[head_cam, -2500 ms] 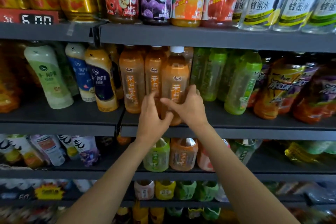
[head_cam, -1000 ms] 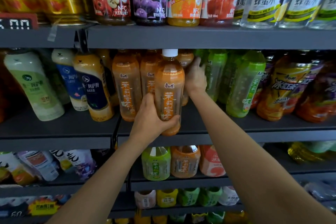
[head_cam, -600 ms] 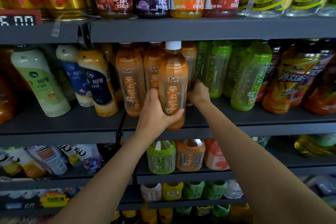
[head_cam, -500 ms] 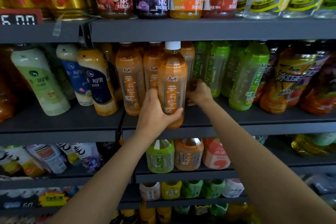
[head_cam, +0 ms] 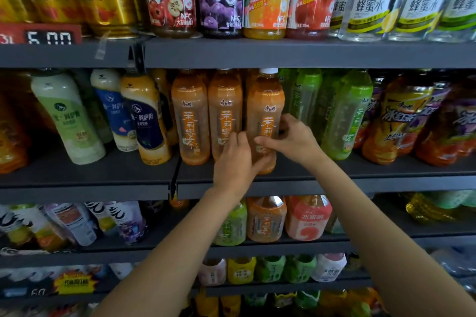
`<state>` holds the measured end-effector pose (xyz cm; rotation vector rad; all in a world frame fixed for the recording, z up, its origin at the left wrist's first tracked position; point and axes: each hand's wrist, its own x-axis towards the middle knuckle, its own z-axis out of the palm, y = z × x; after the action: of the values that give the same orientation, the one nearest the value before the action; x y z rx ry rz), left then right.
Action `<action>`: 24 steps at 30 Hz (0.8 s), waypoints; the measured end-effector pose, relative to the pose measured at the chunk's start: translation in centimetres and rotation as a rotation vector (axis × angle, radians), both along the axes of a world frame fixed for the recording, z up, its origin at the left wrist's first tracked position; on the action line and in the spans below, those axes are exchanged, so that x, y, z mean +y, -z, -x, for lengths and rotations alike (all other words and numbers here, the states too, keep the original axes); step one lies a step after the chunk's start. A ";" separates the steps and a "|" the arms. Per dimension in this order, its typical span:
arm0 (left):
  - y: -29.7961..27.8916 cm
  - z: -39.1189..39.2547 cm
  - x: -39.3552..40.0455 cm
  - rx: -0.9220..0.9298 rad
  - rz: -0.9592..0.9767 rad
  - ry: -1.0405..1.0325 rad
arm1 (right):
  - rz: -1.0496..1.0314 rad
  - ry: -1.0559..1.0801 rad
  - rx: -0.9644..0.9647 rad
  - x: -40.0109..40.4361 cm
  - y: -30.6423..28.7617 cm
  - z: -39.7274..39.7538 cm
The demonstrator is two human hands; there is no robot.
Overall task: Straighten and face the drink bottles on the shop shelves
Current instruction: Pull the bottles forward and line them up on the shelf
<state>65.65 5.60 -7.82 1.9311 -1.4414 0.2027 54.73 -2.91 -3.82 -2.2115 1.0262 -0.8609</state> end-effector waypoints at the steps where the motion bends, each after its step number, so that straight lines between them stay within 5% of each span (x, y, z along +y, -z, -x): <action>1: 0.3 -0.7 0.7 -0.004 0.035 0.008 | 0.009 0.021 -0.009 0.0 0.1 -0.1; 6: 0.8 -3.3 2.4 0.235 0.153 -0.188 | -0.003 0.171 -0.028 -0.2 0.3 -1.4; 14: 0.5 -1.1 -0.4 0.225 -0.037 -0.338 | -0.061 0.251 0.034 0.4 2.5 -2.3; 24: 0.7 -0.9 -1.2 0.263 -0.055 -0.366 | -0.049 0.302 0.059 0.6 3.3 -3.0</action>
<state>66.54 4.40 -8.53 2.1646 -0.9271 0.0719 57.70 -2.34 -7.14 -2.0833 1.4202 -0.8909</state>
